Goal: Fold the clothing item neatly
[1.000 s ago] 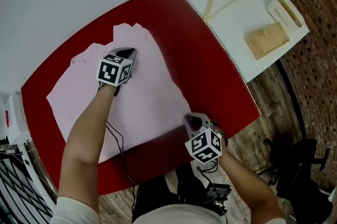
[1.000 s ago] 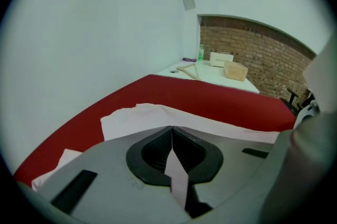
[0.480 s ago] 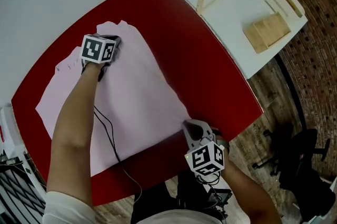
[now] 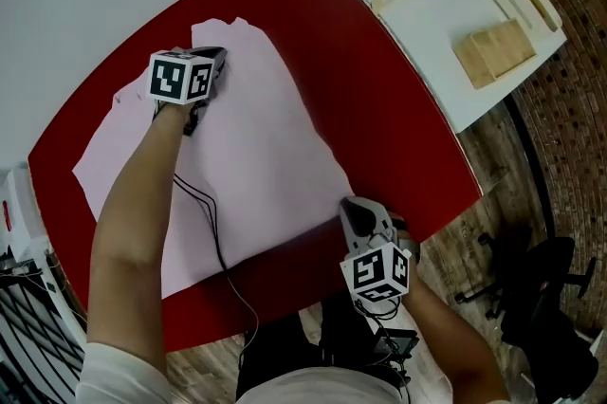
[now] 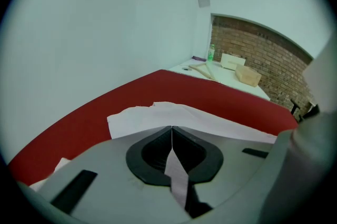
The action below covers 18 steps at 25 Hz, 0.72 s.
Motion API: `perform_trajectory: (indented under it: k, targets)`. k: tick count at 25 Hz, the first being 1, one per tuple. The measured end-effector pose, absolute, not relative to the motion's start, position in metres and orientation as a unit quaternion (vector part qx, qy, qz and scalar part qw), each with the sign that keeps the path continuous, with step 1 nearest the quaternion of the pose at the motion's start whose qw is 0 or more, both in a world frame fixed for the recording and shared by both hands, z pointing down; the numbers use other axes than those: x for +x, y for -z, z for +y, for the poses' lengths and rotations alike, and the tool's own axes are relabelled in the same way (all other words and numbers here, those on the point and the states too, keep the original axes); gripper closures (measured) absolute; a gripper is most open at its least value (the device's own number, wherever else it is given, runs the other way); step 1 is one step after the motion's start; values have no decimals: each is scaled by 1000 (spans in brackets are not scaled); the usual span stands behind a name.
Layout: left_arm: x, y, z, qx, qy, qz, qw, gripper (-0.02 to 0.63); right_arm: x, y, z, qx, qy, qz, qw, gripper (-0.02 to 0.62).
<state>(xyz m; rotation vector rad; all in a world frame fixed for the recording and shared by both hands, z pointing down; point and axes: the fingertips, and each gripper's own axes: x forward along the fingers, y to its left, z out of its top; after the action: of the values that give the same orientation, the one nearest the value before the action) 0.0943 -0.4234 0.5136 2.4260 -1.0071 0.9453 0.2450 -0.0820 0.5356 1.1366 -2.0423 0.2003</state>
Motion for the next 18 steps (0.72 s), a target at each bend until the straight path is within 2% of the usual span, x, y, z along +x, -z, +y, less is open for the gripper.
perform_trajectory:
  k: [18]
  targets:
    - [43,-439,-267,858,-198,-407,244,601,249,-518,-91,424,-58,-816,389,577]
